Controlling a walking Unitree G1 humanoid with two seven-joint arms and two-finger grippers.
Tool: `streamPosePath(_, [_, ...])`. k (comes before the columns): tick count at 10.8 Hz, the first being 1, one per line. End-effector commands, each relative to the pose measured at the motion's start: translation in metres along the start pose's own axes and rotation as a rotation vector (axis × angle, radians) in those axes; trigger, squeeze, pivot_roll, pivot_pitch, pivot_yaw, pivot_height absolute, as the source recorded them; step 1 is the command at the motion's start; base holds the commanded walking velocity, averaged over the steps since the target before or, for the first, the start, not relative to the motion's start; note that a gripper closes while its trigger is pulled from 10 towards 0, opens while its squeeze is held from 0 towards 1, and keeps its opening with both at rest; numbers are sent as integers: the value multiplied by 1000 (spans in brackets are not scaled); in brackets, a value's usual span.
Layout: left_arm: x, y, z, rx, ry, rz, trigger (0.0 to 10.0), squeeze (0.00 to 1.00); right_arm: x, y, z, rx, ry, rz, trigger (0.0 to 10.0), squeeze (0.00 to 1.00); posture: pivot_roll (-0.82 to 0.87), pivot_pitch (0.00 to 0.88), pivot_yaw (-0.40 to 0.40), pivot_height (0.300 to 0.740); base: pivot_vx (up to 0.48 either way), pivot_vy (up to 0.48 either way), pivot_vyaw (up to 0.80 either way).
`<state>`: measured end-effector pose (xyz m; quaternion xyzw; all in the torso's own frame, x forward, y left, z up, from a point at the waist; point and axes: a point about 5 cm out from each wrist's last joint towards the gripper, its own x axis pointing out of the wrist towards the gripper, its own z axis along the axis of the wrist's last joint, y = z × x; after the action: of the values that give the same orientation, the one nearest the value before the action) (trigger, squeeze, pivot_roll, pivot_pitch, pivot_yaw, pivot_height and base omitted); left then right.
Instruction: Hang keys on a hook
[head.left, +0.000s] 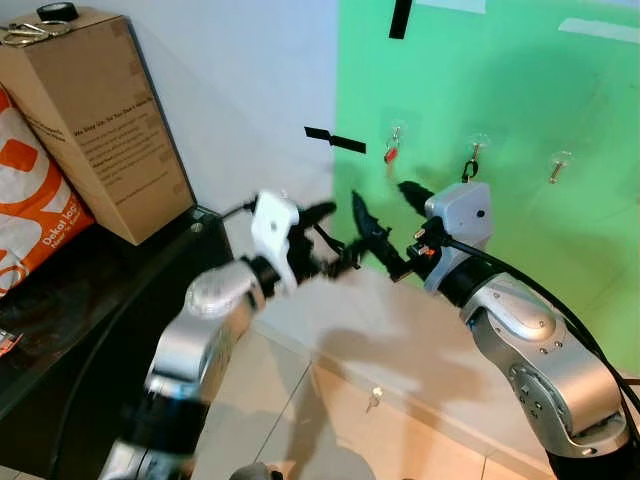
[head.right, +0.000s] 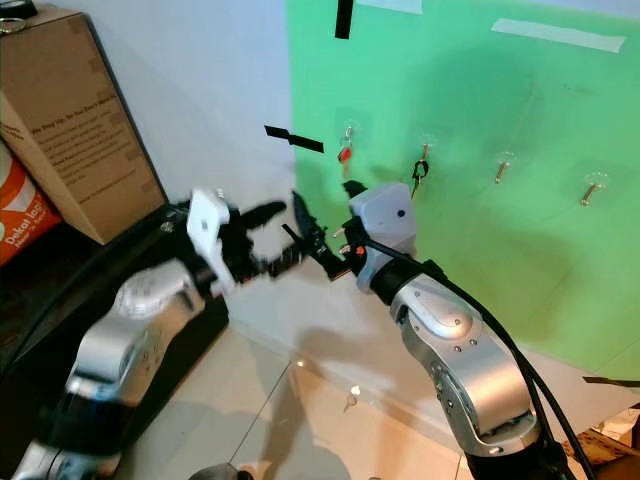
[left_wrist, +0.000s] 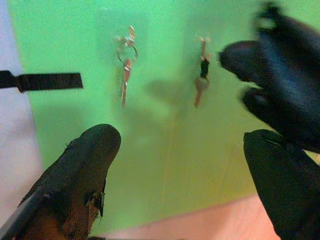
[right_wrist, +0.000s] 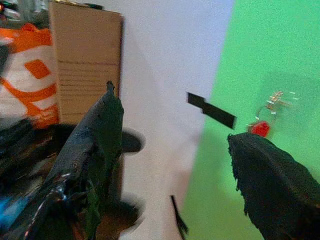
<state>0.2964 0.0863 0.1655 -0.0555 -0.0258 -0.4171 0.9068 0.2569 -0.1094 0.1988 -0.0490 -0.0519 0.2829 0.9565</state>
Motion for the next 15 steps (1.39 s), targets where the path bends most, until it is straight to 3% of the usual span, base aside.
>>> streamPosePath(1, [3, 6, 11, -48, -60, 22, 10000, 0, -1, 4, 2, 7, 2, 34, 10000, 0, -37, 0, 51, 740, 0, 0, 0])
streamPosePath(4, [5, 7, 16, -102, -100, 13, 10000, 0, -3, 3, 1, 17, 8, 31, 10000, 0, -37, 0, 53, 740, 0, 0, 0])
streamPosePath(9, [6, 15, 0, -66, -32, 82, 10000, 0, -3, 2, 2, 32, 8, 38, 10000, 0, -30, 0, 43, 740, 0, 0, 0])
streamPosePath(15, [-8, 18, -10, -42, 13, 108, 10000, 0, -1, -4, 0, 73, 21, 3, 10000, 0, -27, 0, 37, 740, 0, 0, 0])
